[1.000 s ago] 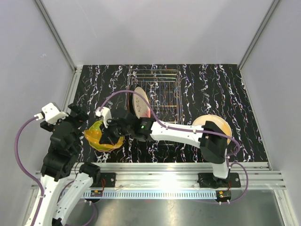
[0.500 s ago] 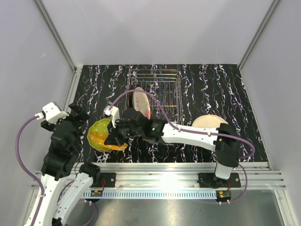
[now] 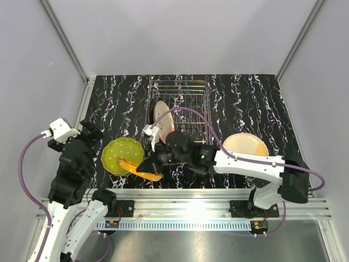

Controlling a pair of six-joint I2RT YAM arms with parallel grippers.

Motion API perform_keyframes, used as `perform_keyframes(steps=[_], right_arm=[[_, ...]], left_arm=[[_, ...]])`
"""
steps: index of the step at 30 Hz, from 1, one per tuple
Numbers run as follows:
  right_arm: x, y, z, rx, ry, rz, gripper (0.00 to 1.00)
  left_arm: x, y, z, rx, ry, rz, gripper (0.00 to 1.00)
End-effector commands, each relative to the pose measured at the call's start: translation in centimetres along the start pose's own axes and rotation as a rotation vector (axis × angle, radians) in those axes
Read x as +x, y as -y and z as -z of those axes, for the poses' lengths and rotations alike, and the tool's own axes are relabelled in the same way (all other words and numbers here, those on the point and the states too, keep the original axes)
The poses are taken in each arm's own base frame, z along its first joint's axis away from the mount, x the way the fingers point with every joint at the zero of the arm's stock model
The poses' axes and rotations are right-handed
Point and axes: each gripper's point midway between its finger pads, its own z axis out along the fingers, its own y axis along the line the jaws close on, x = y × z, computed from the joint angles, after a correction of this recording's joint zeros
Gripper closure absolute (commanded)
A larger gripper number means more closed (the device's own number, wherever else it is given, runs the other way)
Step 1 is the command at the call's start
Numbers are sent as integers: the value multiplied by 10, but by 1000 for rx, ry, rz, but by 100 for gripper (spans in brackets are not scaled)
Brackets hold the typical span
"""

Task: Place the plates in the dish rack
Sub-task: Insert the plate into the dish rack

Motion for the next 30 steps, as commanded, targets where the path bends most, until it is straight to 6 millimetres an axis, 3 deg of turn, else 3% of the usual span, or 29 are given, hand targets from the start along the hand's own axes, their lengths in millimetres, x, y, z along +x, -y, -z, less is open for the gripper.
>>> perform_keyframes(steps=[1,5,10,11,14,20,26,30], right_arm=[[-93,-52,49,-104,318,66,100],[-107,-49,83,-41,393,73,100],[-111,-30,116,45,463,37,100],[-118,-35,133,39,505,37,100],[-123,-22,160,124,571,33,100],[-132,31,203,410,677,-23,100],[-147,81,215,530,739,-97,100],[-166,100,214,530,802,-129,100]], left_arm=[[-1,3,-2,5,8,12,1],[0,4,-3,7,7,8,1],[-1,4,-3,8,5,9,1],[0,4,-3,7,4,8,1],[0,5,-3,12,4,9,1],[2,8,-4,25,-6,4,1],[4,10,-5,27,-13,-4,1],[5,11,-6,32,-21,-12,1]])
